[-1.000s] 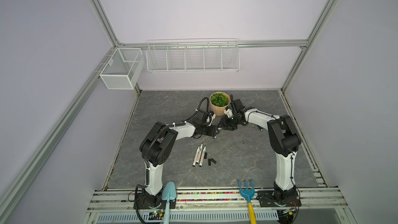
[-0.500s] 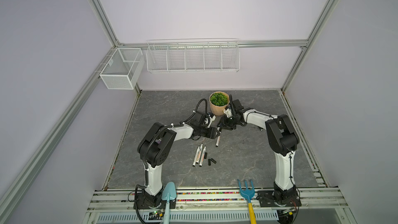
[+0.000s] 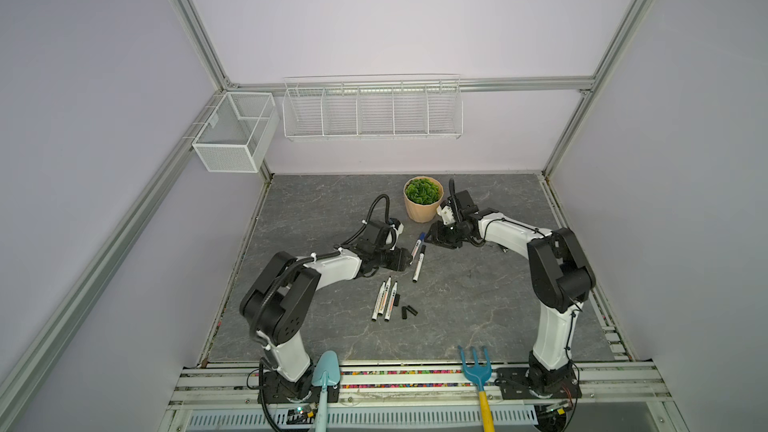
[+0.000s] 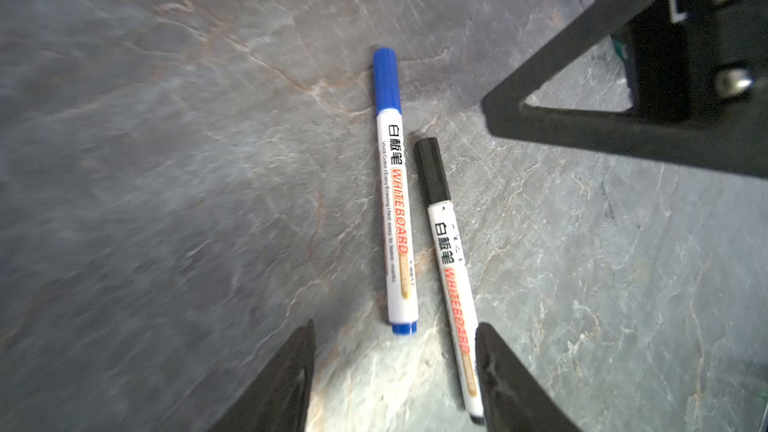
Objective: Insert the pens into the pen caps
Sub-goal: 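Move the left gripper to the uncapped white markers and grasp one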
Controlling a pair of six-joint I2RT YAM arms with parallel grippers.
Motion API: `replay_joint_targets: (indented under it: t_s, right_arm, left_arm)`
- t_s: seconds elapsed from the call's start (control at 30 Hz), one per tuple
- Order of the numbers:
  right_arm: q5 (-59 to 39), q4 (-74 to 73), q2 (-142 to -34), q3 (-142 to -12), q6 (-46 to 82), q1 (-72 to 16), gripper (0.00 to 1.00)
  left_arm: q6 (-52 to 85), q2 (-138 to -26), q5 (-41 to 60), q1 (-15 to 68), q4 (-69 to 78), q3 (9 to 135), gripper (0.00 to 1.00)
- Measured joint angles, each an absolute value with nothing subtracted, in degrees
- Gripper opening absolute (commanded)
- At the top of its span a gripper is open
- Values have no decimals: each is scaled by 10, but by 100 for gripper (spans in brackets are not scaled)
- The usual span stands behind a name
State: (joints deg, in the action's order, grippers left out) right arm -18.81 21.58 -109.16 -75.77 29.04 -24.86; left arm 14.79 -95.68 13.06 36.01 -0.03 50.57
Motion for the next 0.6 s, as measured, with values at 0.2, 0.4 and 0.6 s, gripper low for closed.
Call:
replay_joint_targets:
  t_s: [0.2, 0.4, 0.6]
  right_arm:
    - [-162, 236, -990, -724, 256, -254, 48]
    - [-124, 276, -952, -698, 207, -288, 48]
    - [-107, 295, -950, -688, 183, -298, 48]
  left_arm:
    - [177, -827, 31, 368, -75, 453, 59]
    - [228, -799, -29, 427, -203, 417, 55]
    - [292, -753, -37, 442, -255, 366, 52]
